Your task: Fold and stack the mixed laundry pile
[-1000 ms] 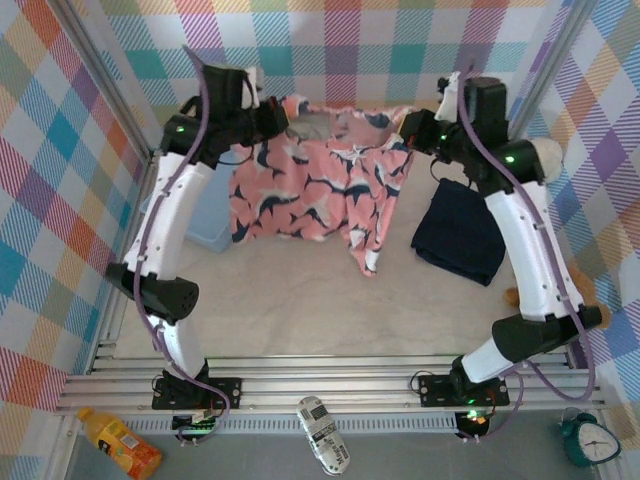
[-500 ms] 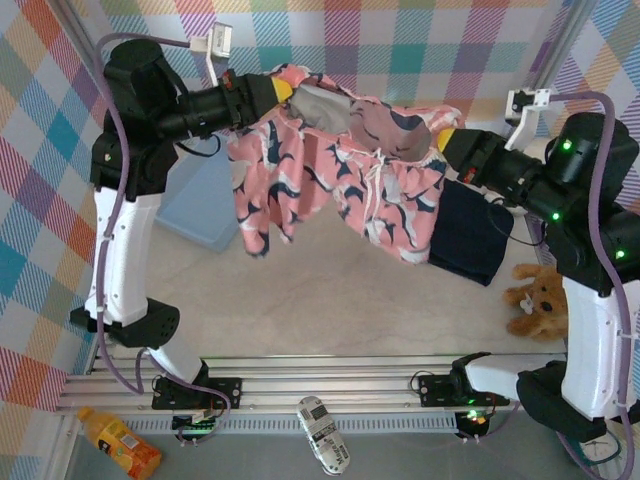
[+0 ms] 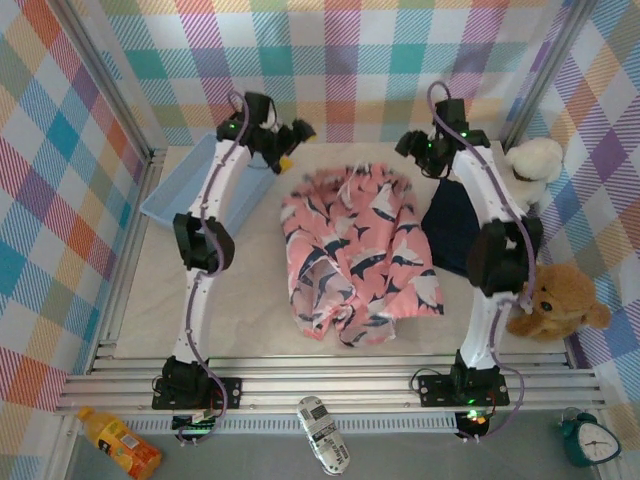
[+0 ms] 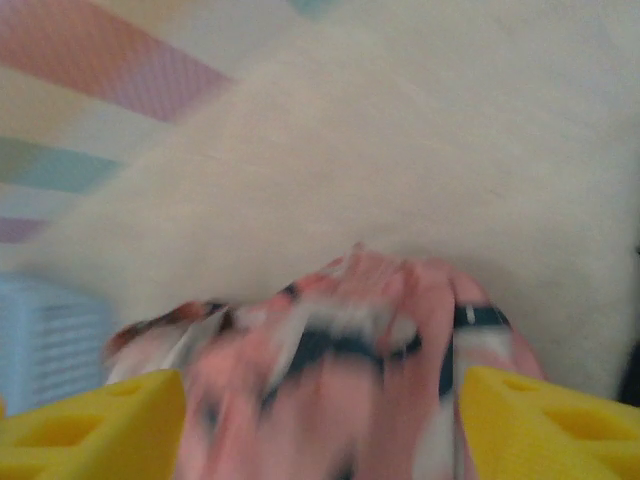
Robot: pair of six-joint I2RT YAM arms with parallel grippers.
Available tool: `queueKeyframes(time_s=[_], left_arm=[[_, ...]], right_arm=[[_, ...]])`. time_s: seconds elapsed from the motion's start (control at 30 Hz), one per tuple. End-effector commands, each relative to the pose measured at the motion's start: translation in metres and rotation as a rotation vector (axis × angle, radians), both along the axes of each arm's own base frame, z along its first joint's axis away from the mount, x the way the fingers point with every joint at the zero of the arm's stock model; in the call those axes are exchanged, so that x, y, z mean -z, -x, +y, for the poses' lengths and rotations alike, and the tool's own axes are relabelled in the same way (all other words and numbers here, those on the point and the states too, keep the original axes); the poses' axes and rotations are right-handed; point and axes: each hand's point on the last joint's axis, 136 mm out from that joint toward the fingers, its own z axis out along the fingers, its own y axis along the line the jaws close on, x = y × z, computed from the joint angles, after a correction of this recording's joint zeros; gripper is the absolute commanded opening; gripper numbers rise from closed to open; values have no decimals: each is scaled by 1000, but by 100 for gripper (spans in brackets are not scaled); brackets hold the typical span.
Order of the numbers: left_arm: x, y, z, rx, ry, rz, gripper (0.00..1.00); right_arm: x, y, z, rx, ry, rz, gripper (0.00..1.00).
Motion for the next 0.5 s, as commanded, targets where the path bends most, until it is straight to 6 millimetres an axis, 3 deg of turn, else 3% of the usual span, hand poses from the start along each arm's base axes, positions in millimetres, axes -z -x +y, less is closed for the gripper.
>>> queueKeyframes(time_s=[0.0,0.1,0.23,0.33,0.47], left_arm=[[-27,33,12,30,-130,1,100],[-31,62,0,108,-176,-6,100],[-30,113,-38,216,-120,-26,80],[2,157,-49,276,-181,45,70],[66,212,-45,332,-266,208,58]], right_arm=[[-25,16,-2,-64,14,0,77],[-5,45,-4,-97,35,51,77],[15,91,2,-132,19,83,67],[41,120,10,-150,9,141,59],[90,146,24,-171,26,247,56]])
